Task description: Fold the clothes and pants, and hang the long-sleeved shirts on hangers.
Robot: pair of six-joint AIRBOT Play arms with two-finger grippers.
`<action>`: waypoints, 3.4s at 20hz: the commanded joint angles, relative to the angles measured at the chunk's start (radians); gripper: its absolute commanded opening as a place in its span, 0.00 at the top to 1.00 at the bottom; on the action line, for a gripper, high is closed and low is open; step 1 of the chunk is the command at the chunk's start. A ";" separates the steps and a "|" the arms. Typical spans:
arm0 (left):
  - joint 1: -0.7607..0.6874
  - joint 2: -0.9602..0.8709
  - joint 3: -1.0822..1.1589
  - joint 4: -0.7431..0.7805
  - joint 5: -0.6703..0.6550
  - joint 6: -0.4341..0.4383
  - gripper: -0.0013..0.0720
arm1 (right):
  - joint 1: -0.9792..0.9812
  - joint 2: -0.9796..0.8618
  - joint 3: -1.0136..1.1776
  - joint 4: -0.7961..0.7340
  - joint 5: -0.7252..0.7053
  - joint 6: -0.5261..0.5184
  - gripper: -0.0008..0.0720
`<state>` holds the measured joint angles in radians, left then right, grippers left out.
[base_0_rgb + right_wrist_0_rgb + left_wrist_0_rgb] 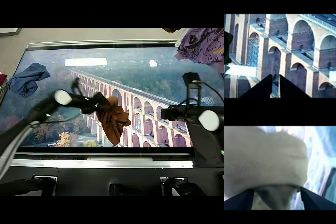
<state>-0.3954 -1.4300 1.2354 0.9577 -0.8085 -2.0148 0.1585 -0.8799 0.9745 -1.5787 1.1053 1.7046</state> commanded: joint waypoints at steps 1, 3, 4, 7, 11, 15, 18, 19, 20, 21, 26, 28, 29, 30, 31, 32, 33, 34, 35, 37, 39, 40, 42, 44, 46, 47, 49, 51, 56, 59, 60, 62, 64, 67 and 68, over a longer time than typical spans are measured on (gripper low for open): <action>0.187 0.103 0.001 -0.012 -0.135 0.127 0.11 | 0.000 -0.174 0.000 0.103 -0.109 0.138 0.70; 0.251 0.128 0.001 -0.011 -0.191 0.152 0.11 | 0.000 -0.330 0.000 0.387 -0.159 0.080 0.54; 0.271 0.131 0.001 -0.011 -0.208 0.157 0.11 | 0.000 -0.417 0.000 0.553 -0.146 -0.013 0.42; 0.290 0.130 0.000 -0.011 -0.223 0.157 0.11 | 0.001 -0.612 0.000 0.893 -0.058 -0.264 0.43; 0.288 0.130 0.000 -0.011 -0.223 0.157 0.11 | 0.001 -0.655 0.000 0.883 -0.104 -0.294 0.60; 0.288 0.130 0.000 -0.011 -0.223 0.157 0.11 | 0.001 -0.655 0.000 0.877 -0.120 -0.288 0.59; 0.288 0.130 0.000 -0.008 -0.223 0.157 0.11 | 0.001 -0.656 0.000 0.844 -0.137 -0.288 0.46; 0.288 0.130 0.000 -0.005 -0.224 0.157 0.11 | 0.001 -0.656 0.000 0.823 -0.135 -0.288 0.45; 0.288 0.130 0.000 -0.005 -0.224 0.157 0.11 | 0.001 -0.656 0.000 0.804 -0.131 -0.288 0.45; 0.288 0.130 0.000 -0.004 -0.223 0.158 0.11 | 0.001 -0.656 0.000 0.787 -0.129 -0.287 0.45; 0.288 0.127 0.000 -0.004 -0.224 0.158 0.11 | 0.001 -0.657 0.000 0.783 -0.167 -0.288 0.94; 0.291 0.127 0.000 -0.002 -0.254 0.170 0.05 | 0.001 -0.655 0.000 0.789 -0.174 -0.288 0.94; 0.302 0.127 -0.002 0.009 -0.282 0.212 0.05 | 0.001 -0.653 0.000 0.788 -0.166 -0.288 0.95; 0.323 0.126 -0.003 0.040 -0.332 0.270 0.05 | 0.001 -0.649 0.000 0.777 -0.160 -0.288 0.95; 0.347 0.126 -0.012 0.071 -0.364 0.312 0.05 | 0.001 -0.639 0.000 0.764 -0.154 -0.288 0.95; 0.372 0.126 -0.041 0.072 -0.361 0.349 0.05 | 0.001 -0.628 0.000 0.747 -0.153 -0.288 0.95; 0.381 0.126 -0.084 0.053 -0.332 0.371 0.05 | 0.001 -0.616 0.000 0.735 -0.153 -0.288 0.95; 0.378 0.126 -0.144 0.005 -0.285 0.412 0.05 | 0.001 -0.605 0.000 0.727 -0.154 -0.288 0.95; 0.363 0.125 -0.210 -0.065 -0.240 0.476 0.06 | 0.001 -0.596 0.000 0.720 -0.153 -0.288 0.95; 0.308 0.125 -0.336 -0.193 -0.159 0.581 0.08 | 0.001 -0.583 0.000 0.709 -0.150 -0.288 0.95; 0.237 0.124 -0.434 -0.282 -0.080 0.634 0.07 | 0.001 -0.578 0.000 0.702 -0.135 -0.287 0.95; 0.194 0.122 -0.468 -0.323 -0.046 0.665 0.07 | 0.001 -0.578 0.000 0.702 -0.126 -0.287 0.95; 0.109 0.107 -0.491 -0.379 -0.007 0.712 0.07 | 0.001 -0.578 0.000 0.702 -0.111 -0.286 0.95; 0.040 0.085 -0.491 -0.422 0.030 0.734 0.07 | 0.001 -0.578 0.000 0.702 -0.109 -0.275 0.95; -0.013 0.060 -0.487 -0.463 0.071 0.737 0.07 | 0.001 -0.578 0.000 0.702 -0.107 -0.270 0.95; -0.034 0.044 -0.478 -0.473 0.081 0.743 0.08 | 0.001 -0.578 0.000 0.702 -0.103 -0.263 0.95; -0.063 0.010 -0.457 -0.536 0.082 0.797 0.08 | 0.001 -0.578 0.000 0.702 -0.084 -0.257 0.95; -0.078 -0.025 -0.435 -0.608 0.085 0.835 0.08 | 0.001 -0.578 0.000 0.702 -0.074 -0.257 0.95; -0.088 -0.115 -0.380 -0.661 0.084 0.841 0.35 | 0.001 -0.578 0.000 0.701 -0.064 -0.257 0.95; -0.082 -0.124 -0.354 -0.661 0.074 0.864 0.96 | 0.001 -0.571 0.001 0.693 -0.061 -0.258 0.95; -0.069 -0.119 -0.338 -0.654 0.053 0.864 0.96 | 0.001 -0.558 0.008 0.661 -0.065 -0.257 0.95; -0.017 -0.084 -0.287 -0.612 0.000 0.862 0.96 | 0.001 -0.512 0.069 0.536 -0.067 -0.230 0.95; 0.059 -0.019 -0.206 -0.513 -0.040 0.808 0.96 | 0.001 -0.443 0.181 0.364 -0.092 -0.167 0.95; 0.180 0.096 -0.013 -0.365 -0.083 0.705 0.96 | 0.001 -0.345 0.409 0.143 -0.125 -0.103 0.95; 0.214 0.134 0.071 -0.328 -0.093 0.676 0.96 | 0.001 -0.318 0.494 0.097 -0.121 -0.100 0.95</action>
<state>-0.2760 -1.3869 1.1397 0.4961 -0.8555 -1.2484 0.1585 -1.2758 1.2800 -1.2671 1.0084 1.5505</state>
